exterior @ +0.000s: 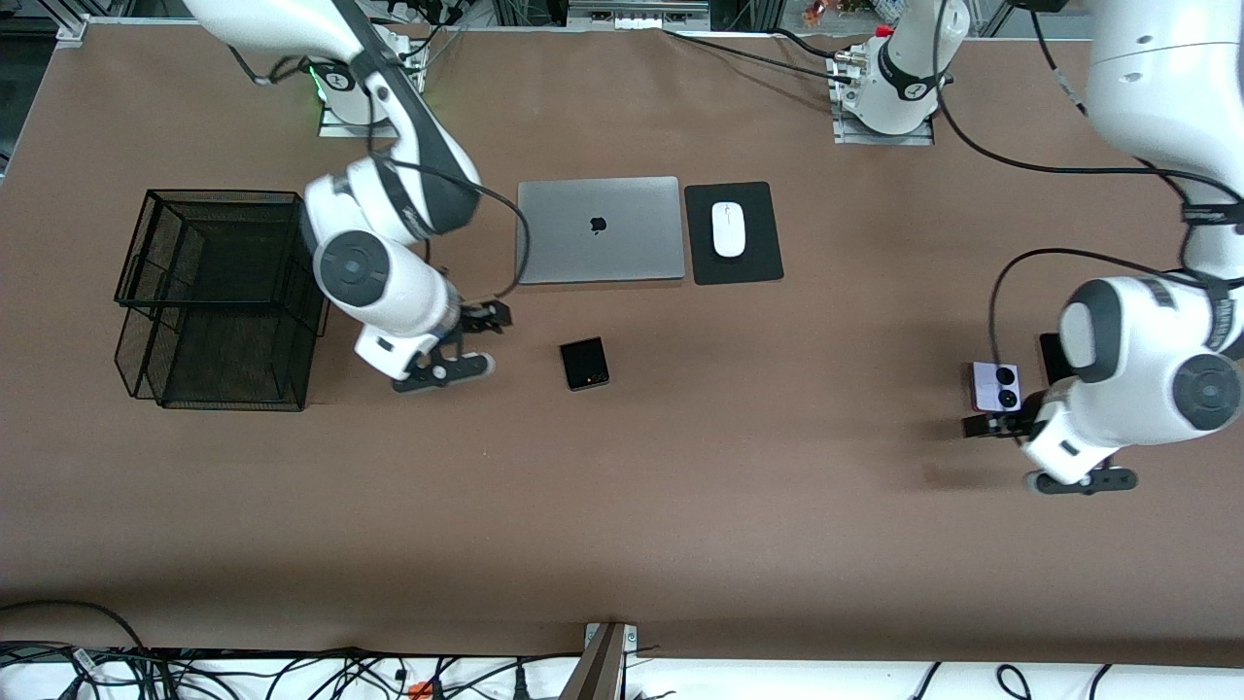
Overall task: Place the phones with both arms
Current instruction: 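Grasp the black phone and the white phone with the right and left grippers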
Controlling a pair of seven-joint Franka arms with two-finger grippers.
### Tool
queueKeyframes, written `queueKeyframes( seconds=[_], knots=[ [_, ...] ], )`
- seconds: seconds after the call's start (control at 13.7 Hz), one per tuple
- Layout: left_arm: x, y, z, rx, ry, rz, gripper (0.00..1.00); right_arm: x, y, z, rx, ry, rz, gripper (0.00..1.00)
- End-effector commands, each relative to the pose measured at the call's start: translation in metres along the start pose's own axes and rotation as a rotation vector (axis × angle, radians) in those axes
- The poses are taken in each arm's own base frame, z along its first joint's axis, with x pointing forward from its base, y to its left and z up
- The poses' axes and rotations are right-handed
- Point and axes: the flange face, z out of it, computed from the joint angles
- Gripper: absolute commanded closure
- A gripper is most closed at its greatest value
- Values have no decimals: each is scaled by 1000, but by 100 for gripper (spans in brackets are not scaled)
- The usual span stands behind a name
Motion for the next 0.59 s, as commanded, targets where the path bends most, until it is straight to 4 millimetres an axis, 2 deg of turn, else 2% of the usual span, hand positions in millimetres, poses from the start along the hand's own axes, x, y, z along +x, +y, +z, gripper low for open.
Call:
queueKeyframes(
  seconds=[0.0, 0.15, 0.29, 0.37, 0.51],
  knots=[
    [-28, -27, 16, -11, -23, 86, 0, 19, -33, 14, 29, 51, 49, 0],
    [-47, -39, 44, 16, -6, 118, 0, 23, -42, 40, 33, 71, 66, 0],
    [-63, -48, 68, 23, 36, 135, 0, 25, -55, 56, 44, 107, 54, 0],
    [-64, -49, 73, 25, 40, 133, 0, 25, -60, 66, 42, 118, 41, 0],
    [-66, -49, 82, 23, 28, 133, 0, 16, -85, 84, 41, 129, 2, 0]
  ],
)
